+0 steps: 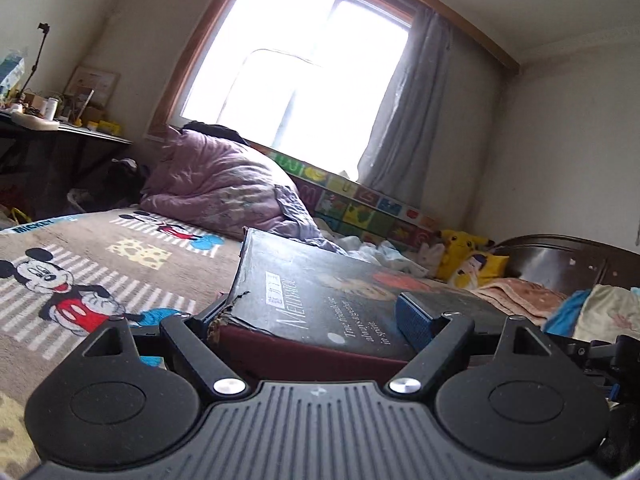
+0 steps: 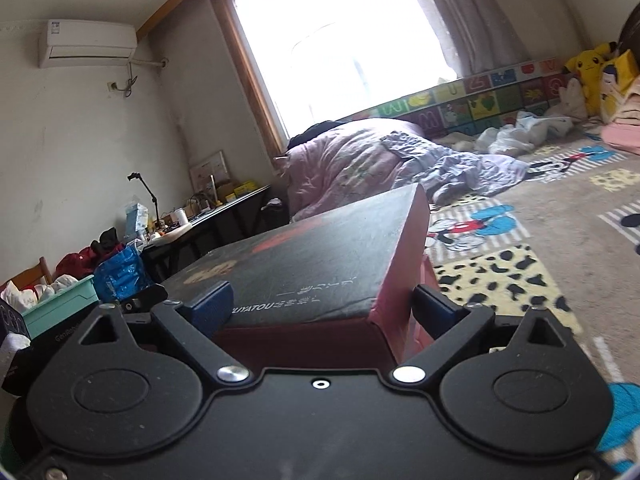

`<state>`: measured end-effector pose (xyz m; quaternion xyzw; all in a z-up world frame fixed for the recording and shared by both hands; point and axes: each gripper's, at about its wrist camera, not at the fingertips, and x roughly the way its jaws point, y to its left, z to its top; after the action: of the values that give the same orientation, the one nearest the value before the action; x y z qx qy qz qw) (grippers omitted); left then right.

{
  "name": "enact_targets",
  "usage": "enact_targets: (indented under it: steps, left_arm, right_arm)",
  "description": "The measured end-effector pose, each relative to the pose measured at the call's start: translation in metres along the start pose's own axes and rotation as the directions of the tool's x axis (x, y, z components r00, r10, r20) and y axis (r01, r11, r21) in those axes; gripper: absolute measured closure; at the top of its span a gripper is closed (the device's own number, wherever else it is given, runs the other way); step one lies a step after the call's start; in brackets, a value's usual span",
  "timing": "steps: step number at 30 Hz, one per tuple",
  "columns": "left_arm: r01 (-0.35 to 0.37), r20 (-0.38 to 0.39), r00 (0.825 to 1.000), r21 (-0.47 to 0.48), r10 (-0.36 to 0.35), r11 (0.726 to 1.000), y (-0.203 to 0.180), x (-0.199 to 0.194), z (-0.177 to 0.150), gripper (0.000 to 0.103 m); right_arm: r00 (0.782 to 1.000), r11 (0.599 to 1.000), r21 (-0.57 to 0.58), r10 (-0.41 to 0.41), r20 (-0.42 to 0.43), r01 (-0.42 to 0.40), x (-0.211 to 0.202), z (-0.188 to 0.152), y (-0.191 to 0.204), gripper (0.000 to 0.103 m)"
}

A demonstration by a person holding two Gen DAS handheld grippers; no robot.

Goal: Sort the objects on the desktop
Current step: 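Lift and carry the dark picture box with both tools toward the pink box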

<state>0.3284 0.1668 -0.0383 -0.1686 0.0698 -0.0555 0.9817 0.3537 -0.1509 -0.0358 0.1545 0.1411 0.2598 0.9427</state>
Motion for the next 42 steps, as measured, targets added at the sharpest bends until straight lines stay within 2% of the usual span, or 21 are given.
enact_targets:
  steps: [7,11,17,32,38,42]
  left_arm:
    - [-0.029,-0.008,1.0,-0.045,0.029,0.999,0.033,0.019,-0.011,0.018]
    - [-0.04,-0.036,0.999,-0.124,0.036,0.991,0.057,0.026,-0.025,0.018]
    - [-0.057,-0.045,0.998,-0.14,0.051,0.988,0.061,0.033,-0.033,0.018]
    - [-0.119,-0.085,0.991,-0.188,0.104,0.975,0.07,0.056,-0.053,0.017]
    - [-0.098,-0.094,0.992,-0.174,0.083,0.98,0.064,0.057,-0.054,0.016]
    - [-0.061,-0.12,0.992,-0.141,0.044,0.988,0.056,0.061,-0.055,0.016]
  right_arm:
    - [0.999,0.999,-0.051,0.009,-0.032,-0.011,0.034,-0.004,0.008,0.005]
    - [0.999,0.997,-0.077,0.018,-0.045,-0.022,0.045,-0.009,0.016,0.005]
    - [0.998,0.992,-0.129,0.006,-0.063,-0.014,0.054,-0.017,0.024,0.005]
    - [0.993,0.987,-0.141,-0.084,-0.077,0.073,0.076,-0.025,0.018,0.005]
    - [0.992,0.986,-0.134,-0.109,-0.068,0.099,0.072,-0.029,0.014,0.005]
    - [0.988,0.979,-0.149,-0.149,-0.044,0.141,0.064,-0.033,0.011,0.006]
